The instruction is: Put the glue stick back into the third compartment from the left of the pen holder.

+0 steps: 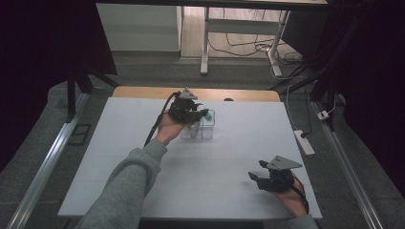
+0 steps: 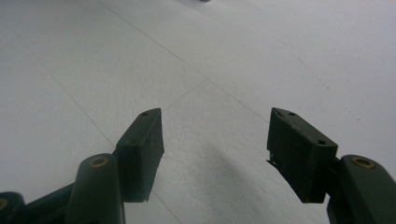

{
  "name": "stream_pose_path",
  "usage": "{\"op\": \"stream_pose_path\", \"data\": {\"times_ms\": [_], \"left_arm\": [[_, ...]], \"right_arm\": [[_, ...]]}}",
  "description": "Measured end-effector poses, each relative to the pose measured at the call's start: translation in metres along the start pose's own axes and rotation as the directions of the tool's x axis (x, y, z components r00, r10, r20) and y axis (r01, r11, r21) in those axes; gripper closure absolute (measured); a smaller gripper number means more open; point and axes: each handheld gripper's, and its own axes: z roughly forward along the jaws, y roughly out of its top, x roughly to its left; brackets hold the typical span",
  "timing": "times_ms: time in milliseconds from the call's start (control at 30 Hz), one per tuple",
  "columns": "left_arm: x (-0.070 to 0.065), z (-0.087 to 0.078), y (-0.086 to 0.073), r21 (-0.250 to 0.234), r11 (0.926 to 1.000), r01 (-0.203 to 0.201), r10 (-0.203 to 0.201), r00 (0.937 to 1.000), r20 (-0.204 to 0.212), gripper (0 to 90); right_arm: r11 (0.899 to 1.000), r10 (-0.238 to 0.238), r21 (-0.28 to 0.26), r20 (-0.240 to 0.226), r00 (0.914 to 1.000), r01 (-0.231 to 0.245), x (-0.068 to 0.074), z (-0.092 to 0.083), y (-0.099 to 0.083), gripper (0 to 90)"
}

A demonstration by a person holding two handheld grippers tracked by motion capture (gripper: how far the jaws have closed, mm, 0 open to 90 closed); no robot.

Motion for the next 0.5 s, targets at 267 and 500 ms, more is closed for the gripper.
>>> {"op": "stream_pose_path", "data": {"times_ms": [267, 500], "left_arm": [[-0.006, -0.013, 0.001, -0.053, 0.9985, -0.014, 0.016, 0.9990, 0.042, 42.9], [-0.010, -0.030, -0.010, -0.071, 0.9973, -0.018, 0.022, 0.9975, 0.067, 42.3]], "right_arm": [[1.000, -0.005, 0.009, 0.013, 0.9999, 0.005, -0.001, 0.000, -0.001, 35.8], [1.000, -0.005, 0.003, 0.008, 1.0000, 0.005, 0.000, -0.001, -0.001, 35.8]]}}
